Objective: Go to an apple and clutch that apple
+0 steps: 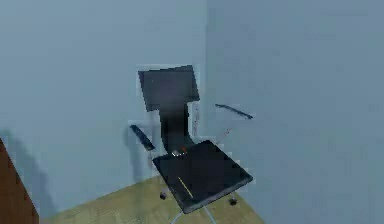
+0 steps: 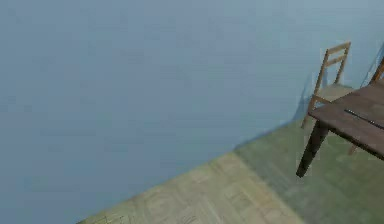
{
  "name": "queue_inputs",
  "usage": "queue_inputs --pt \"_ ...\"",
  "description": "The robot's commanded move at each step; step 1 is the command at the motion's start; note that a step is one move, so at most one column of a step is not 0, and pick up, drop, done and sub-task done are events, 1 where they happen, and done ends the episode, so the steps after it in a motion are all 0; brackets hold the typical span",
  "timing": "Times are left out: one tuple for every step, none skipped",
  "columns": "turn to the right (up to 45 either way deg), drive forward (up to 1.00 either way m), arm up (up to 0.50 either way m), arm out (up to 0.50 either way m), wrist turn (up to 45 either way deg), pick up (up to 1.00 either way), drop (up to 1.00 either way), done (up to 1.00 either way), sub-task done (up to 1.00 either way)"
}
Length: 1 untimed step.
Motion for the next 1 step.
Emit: queue_inputs --pt "-30.0 0.00 0.00 0.00 0.0 0.00 0.00 0.00 0.00"
